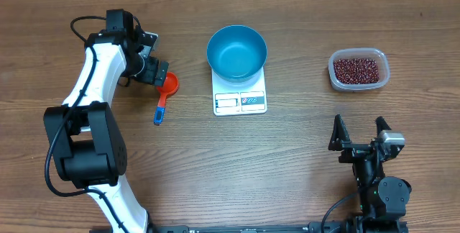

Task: Scoop item into bowl and weigh 150g on scale
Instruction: 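Close the left gripper on the red scoop's cup rim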

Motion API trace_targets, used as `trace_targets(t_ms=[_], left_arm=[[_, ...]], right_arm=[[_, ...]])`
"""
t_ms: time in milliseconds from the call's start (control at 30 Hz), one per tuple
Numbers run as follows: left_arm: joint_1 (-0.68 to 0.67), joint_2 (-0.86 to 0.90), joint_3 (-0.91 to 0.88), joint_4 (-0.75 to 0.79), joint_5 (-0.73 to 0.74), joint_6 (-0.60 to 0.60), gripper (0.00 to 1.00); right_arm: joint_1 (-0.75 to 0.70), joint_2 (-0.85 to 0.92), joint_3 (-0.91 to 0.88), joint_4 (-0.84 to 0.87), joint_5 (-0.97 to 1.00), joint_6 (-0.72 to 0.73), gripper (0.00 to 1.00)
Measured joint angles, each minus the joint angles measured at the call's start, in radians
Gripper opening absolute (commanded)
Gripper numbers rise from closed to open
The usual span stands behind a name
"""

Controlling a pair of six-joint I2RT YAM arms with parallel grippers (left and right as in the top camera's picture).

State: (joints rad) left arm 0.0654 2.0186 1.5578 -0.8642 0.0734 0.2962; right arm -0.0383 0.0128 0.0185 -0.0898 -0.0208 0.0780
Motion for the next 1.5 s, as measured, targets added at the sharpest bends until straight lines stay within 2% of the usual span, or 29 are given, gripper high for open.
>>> trace_targets(t_ms=[1500], left_arm=[[0.0,0.003,-0.077,0.073,0.0,0.0,1.0]], right_arm=[[0.0,0.0,0.0,0.0,0.0,0.0,1.0]])
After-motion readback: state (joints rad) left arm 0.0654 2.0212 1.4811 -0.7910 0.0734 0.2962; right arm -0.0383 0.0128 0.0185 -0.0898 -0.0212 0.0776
